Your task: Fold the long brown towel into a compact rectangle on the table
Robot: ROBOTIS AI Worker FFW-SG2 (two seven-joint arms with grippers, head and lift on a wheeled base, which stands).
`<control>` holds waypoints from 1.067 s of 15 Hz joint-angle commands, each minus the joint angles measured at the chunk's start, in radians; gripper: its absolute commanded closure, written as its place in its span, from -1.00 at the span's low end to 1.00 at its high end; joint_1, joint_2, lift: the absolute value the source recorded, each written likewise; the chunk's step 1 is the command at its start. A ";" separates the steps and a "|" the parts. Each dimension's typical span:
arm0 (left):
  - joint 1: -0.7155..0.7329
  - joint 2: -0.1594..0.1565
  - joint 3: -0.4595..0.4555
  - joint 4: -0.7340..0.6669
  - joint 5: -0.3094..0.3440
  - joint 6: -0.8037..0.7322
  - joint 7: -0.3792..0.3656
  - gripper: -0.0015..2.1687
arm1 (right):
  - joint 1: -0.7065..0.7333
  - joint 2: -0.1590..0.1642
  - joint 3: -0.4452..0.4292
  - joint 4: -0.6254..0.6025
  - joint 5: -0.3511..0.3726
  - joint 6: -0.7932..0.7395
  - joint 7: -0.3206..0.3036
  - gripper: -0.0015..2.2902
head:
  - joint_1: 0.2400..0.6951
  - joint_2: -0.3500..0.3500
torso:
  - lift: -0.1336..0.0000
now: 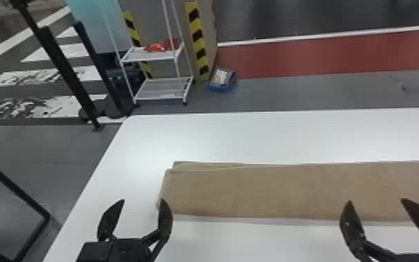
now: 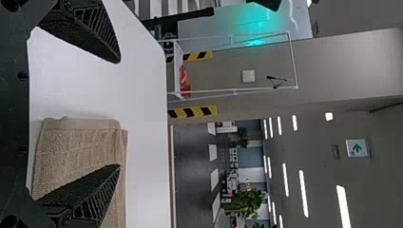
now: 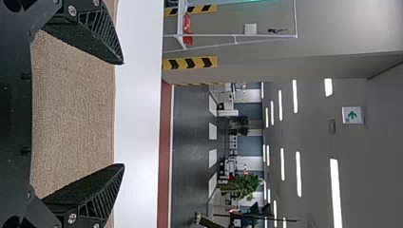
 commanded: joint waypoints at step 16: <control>0.000 -0.003 -0.008 0.000 0.000 0.000 0.000 -0.90 | -0.002 0.007 -0.002 0.002 -0.006 0.000 0.000 -0.89 | 1.00 0.72 | -0.73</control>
